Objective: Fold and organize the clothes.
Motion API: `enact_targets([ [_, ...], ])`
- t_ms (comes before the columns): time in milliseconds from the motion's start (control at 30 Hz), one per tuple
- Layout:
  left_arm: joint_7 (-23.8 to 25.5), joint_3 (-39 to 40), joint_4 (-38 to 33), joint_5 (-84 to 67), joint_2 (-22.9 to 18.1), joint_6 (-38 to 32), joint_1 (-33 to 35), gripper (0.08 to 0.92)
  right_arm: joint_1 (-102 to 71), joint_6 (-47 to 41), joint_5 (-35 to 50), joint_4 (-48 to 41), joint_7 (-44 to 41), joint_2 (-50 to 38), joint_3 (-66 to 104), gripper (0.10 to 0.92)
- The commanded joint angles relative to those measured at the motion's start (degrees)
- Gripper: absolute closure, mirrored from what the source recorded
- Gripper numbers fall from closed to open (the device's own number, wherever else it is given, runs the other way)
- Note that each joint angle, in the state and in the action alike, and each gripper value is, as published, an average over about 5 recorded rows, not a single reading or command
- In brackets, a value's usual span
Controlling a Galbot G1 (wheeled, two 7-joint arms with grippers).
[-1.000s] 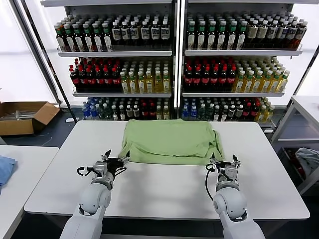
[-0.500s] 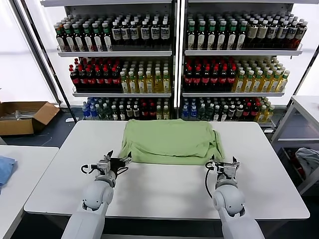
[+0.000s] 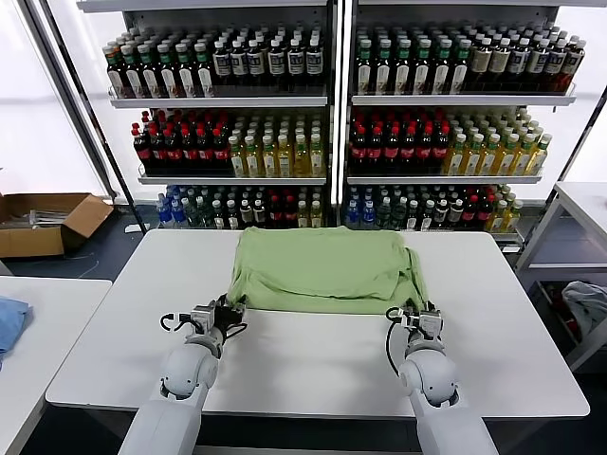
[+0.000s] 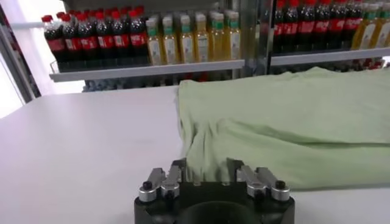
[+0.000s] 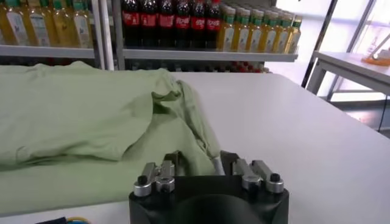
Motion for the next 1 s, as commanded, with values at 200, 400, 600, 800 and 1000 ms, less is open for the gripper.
enact_targets([
  [200,0.28,0.05,-0.77,0.02,0.08,2.27,0.76,0.844,-0.52,-0.41,0.12,0.37,-0.05,0.04,-0.09,0.893],
  [400,0.56,-0.12,-3.83,0.02,0.3,2.28,2.8,0.913,-2.38,-0.85,-0.21,4.22,0.39,0.05,-0.97,0.901],
  [600,0.43,-0.81,-10.49,0.03,0.96,2.23,6.84,0.913,-5.1,-1.23,-0.69,9.74,1.65,0.54,-1.22,0.901],
  [800,-0.28,-2.31,-22.4,-0.18,2.57,2.32,15.29,0.913,-11.74,-2.54,-1.97,20.43,3.58,0.19,-0.85,0.901],
  [1000,-0.66,-5.58,-34.03,-0.78,3.17,2.37,27.0,0.913,-22.98,-2.62,-4.79,29.78,5.37,-0.13,0.22,0.901],
])
